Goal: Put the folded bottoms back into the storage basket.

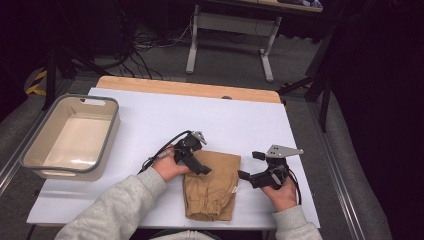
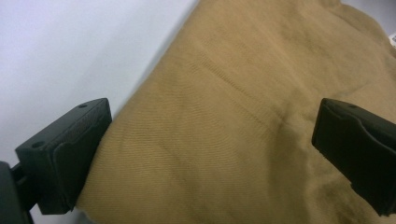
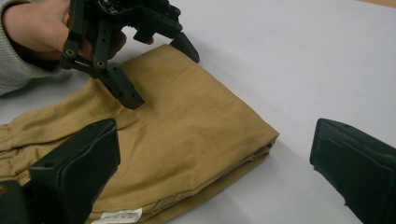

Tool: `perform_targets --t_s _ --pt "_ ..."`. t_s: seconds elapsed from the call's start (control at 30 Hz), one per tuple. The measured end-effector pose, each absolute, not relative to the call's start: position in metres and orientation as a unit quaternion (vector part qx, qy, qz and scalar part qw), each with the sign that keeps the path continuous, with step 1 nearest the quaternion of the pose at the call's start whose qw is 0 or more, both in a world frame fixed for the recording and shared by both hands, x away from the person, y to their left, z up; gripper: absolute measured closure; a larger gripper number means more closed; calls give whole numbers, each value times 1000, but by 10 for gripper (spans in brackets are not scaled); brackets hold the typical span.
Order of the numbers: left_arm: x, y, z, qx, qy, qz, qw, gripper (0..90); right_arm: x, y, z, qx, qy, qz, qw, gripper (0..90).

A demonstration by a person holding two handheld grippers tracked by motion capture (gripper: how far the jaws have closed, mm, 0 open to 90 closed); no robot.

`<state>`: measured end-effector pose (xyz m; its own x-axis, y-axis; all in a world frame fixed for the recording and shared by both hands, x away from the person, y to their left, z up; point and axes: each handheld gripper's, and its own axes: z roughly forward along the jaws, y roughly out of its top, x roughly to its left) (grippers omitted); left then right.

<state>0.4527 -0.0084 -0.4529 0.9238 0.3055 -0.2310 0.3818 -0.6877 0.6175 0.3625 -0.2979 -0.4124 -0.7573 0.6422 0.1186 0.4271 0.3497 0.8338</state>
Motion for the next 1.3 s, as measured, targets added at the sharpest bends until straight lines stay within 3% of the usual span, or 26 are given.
perform_targets --t_s 0.5,0.73,1.3 --pt "447 -12 -453 918 197 -47 340 3 363 -298 -413 327 813 470 106 21" --pt "439 -20 -453 927 193 -7 321 2 363 -298 -413 328 812 472 103 21" --pt "428 -28 -455 931 198 33 304 0 364 -297 -414 327 813 472 98 21"
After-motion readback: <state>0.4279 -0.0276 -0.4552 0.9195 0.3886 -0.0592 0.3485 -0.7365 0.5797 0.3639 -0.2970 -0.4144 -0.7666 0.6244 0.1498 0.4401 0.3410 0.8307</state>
